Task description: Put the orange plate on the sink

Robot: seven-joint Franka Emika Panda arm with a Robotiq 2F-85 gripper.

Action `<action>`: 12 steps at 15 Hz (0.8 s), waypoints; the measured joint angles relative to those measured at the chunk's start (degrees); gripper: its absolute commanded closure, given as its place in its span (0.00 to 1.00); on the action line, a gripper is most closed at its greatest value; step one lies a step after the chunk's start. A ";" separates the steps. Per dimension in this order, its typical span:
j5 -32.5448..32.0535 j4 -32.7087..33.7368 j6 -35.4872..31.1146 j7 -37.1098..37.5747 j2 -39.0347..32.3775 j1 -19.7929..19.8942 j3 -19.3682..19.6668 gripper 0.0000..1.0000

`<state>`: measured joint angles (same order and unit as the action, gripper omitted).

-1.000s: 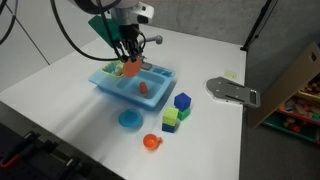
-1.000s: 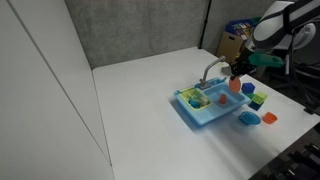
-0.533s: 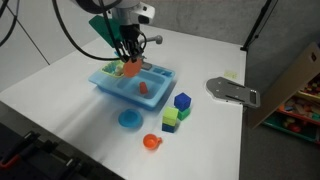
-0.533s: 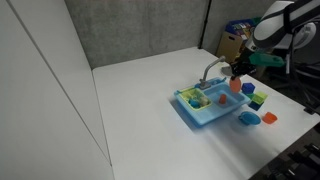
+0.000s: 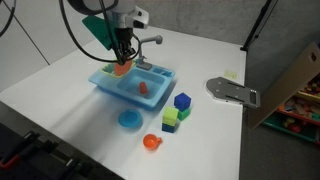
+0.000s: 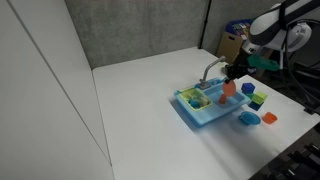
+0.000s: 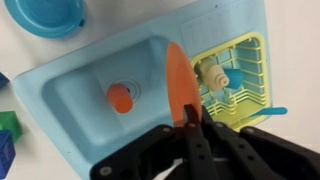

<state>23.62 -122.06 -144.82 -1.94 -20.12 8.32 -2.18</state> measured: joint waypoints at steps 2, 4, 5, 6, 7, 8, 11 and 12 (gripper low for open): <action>4.31 0.12 1.41 -4.41 0.03 0.86 -1.59 0.97; 8.16 0.25 2.61 -8.52 0.05 1.40 -2.75 0.97; 9.78 0.30 3.24 -10.33 0.05 1.52 -3.14 0.97; 11.36 0.30 3.77 -12.06 0.05 1.55 -3.44 0.97; 12.85 0.31 4.38 -13.54 0.05 1.56 -3.64 0.97; 14.35 0.33 5.13 -15.09 0.05 1.56 -3.75 0.97; 18.38 0.34 7.23 -19.25 0.03 1.57 -3.81 0.97; 19.37 0.34 7.81 -20.33 0.00 1.57 -3.81 0.97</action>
<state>42.99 -121.71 -137.01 -22.27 -20.11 9.89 -6.00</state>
